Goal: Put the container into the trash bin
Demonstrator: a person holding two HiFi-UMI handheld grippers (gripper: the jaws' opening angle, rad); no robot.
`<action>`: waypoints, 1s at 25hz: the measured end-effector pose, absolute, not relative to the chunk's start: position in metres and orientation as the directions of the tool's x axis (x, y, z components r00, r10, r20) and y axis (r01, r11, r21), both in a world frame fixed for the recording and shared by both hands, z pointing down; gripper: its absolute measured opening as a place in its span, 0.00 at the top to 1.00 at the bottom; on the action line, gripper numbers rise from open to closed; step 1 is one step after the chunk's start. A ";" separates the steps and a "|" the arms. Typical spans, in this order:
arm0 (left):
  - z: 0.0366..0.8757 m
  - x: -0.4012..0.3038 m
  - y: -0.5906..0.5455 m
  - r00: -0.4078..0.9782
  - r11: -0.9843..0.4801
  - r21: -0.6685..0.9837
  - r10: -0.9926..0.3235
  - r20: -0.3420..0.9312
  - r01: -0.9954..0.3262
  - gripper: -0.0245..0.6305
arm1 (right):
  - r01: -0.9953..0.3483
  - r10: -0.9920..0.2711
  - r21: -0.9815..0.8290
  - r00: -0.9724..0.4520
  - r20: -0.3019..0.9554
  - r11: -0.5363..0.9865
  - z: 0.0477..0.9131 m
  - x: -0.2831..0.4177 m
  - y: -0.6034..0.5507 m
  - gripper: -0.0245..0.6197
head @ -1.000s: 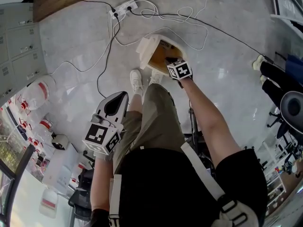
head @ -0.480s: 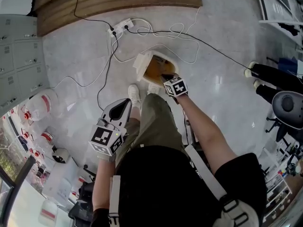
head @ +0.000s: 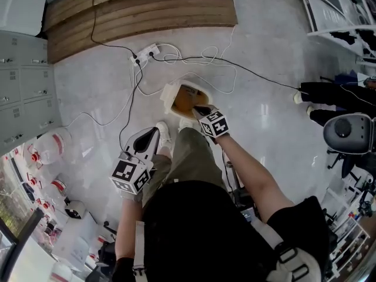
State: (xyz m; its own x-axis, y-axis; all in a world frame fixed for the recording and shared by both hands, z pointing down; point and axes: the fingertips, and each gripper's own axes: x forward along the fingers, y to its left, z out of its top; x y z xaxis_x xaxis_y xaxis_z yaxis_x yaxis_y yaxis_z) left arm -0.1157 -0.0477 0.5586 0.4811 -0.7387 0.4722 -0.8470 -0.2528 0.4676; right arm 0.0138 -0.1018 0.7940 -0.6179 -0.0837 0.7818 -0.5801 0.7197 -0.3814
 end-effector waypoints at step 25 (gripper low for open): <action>0.493 -0.094 -0.080 0.580 -0.435 0.411 -0.734 0.352 -0.801 0.96 | -0.623 -0.393 -0.271 -0.714 0.580 0.734 0.577 0.046 -0.117 0.91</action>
State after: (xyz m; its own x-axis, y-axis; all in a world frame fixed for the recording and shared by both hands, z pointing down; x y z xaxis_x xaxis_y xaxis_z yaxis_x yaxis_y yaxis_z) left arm -0.0941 -0.0803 0.4926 0.5802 -0.7344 0.3523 -0.8008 -0.4353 0.4114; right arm 0.0461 -0.1170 0.5769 -0.7139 -0.3926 0.5798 -0.6233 0.7337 -0.2707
